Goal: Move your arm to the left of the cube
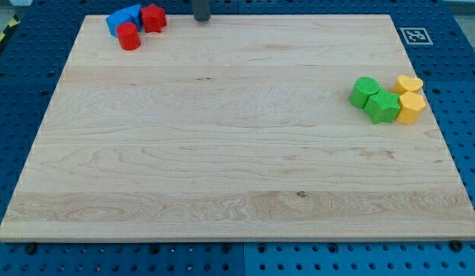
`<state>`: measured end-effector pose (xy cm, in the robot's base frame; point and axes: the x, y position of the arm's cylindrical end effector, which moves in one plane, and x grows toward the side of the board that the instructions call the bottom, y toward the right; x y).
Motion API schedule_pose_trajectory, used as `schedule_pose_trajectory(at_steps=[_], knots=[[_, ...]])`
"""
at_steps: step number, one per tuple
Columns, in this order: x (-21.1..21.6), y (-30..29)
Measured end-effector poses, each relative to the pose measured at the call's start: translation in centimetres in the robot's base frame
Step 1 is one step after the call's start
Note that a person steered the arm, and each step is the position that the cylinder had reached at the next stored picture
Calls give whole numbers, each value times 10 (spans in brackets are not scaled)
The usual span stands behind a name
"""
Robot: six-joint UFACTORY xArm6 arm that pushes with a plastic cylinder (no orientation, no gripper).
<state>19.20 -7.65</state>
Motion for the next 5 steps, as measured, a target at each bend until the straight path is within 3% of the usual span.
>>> schedule_pose_trajectory(at_steps=[3, 4, 5], knots=[[0, -11], [10, -15], [53, -55]])
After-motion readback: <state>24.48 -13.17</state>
